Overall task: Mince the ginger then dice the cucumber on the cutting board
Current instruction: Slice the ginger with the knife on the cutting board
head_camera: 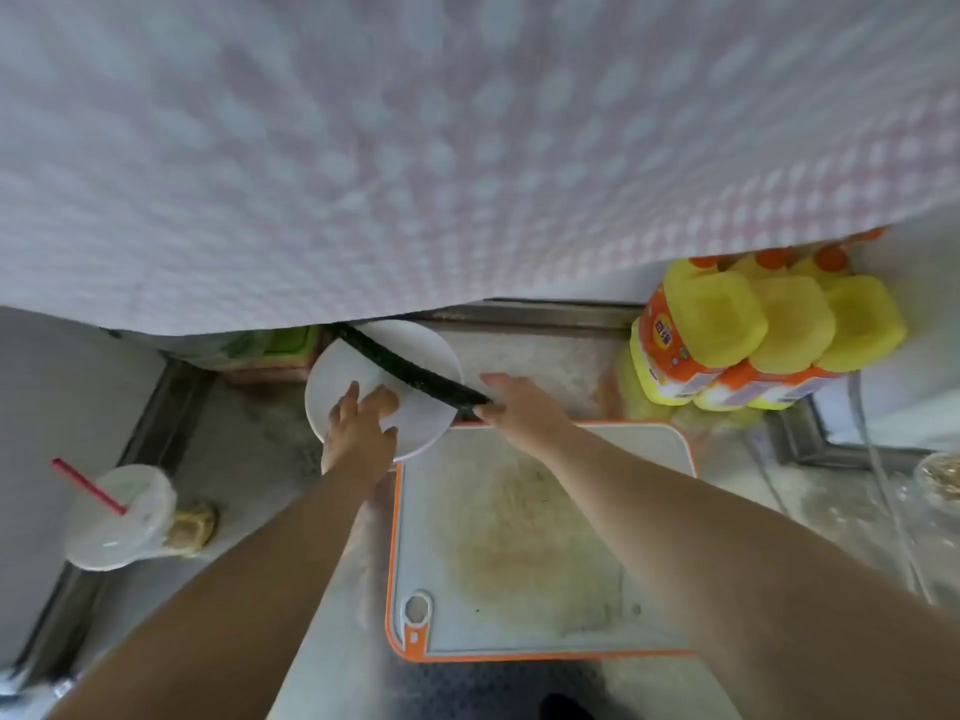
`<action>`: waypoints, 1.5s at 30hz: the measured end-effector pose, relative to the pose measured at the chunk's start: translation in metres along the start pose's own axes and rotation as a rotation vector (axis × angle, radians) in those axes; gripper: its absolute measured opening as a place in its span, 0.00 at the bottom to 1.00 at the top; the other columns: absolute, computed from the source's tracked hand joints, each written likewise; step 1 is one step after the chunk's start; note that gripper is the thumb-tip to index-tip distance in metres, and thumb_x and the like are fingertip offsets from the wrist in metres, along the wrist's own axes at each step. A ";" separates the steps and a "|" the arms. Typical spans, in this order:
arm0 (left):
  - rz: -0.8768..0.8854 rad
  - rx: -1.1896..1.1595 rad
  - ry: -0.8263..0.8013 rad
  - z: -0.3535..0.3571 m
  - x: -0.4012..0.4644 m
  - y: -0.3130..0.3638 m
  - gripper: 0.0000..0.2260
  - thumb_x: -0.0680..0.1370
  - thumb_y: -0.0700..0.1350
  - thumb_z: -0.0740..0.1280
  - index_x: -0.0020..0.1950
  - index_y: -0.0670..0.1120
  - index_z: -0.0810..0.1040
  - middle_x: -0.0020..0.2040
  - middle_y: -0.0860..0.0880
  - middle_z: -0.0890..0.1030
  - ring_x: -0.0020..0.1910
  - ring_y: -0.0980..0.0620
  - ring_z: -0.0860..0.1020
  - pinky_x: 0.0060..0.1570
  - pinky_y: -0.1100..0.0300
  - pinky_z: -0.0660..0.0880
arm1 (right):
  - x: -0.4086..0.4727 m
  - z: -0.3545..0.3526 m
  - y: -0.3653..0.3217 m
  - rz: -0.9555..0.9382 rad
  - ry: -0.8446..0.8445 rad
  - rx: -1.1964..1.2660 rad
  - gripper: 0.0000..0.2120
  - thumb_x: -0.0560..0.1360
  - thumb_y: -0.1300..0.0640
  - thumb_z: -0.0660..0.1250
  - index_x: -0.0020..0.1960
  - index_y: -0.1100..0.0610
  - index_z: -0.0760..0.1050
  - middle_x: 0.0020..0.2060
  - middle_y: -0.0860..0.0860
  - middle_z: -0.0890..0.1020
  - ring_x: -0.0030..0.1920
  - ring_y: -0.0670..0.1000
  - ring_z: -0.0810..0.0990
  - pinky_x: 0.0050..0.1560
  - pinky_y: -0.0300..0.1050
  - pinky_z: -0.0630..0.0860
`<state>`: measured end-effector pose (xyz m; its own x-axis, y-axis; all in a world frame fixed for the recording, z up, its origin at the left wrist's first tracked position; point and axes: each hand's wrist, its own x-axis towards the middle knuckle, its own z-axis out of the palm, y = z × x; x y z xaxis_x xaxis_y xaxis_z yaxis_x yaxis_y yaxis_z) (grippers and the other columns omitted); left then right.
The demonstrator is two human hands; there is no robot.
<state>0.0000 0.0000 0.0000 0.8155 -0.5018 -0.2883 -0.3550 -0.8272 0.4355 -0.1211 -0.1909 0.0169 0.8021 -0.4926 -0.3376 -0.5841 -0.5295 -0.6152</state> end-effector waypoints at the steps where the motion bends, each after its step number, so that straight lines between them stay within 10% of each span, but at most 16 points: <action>1: -0.015 0.017 -0.015 -0.001 0.005 -0.002 0.24 0.80 0.44 0.64 0.76 0.53 0.63 0.78 0.48 0.56 0.75 0.42 0.56 0.68 0.38 0.66 | 0.002 0.004 -0.007 -0.032 -0.037 -0.015 0.21 0.76 0.47 0.65 0.69 0.45 0.69 0.57 0.51 0.78 0.50 0.53 0.80 0.50 0.54 0.79; 11: -0.104 0.032 -0.016 0.011 0.019 0.003 0.18 0.80 0.46 0.63 0.69 0.45 0.69 0.63 0.40 0.68 0.62 0.38 0.70 0.61 0.41 0.72 | -0.011 0.014 -0.017 0.072 0.049 0.180 0.11 0.77 0.58 0.63 0.58 0.52 0.78 0.48 0.53 0.82 0.49 0.54 0.80 0.49 0.50 0.75; 21: 0.386 -0.123 0.084 0.061 -0.074 0.048 0.20 0.74 0.43 0.73 0.65 0.43 0.76 0.59 0.44 0.78 0.57 0.41 0.74 0.57 0.49 0.71 | -0.123 -0.031 0.117 0.270 0.223 0.669 0.17 0.73 0.73 0.67 0.61 0.67 0.74 0.53 0.60 0.79 0.50 0.51 0.77 0.47 0.28 0.73; 35: 0.532 0.162 -0.285 0.118 -0.149 0.084 0.20 0.79 0.42 0.63 0.69 0.55 0.70 0.69 0.57 0.67 0.70 0.51 0.63 0.67 0.54 0.65 | -0.200 -0.045 0.189 0.390 0.203 0.104 0.29 0.74 0.49 0.70 0.70 0.55 0.64 0.65 0.54 0.69 0.64 0.56 0.70 0.64 0.50 0.69; 45: 0.434 0.143 -0.274 0.124 -0.156 0.103 0.16 0.78 0.49 0.68 0.65 0.50 0.75 0.65 0.53 0.71 0.66 0.51 0.65 0.63 0.55 0.67 | -0.271 -0.034 0.231 0.460 0.124 -0.498 0.46 0.58 0.29 0.73 0.65 0.57 0.69 0.53 0.57 0.76 0.52 0.60 0.78 0.49 0.56 0.77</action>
<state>-0.2200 -0.0383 -0.0160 0.4371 -0.8374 -0.3281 -0.7077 -0.5454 0.4492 -0.4773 -0.2030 -0.0091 0.4563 -0.8028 -0.3839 -0.8730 -0.4874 -0.0183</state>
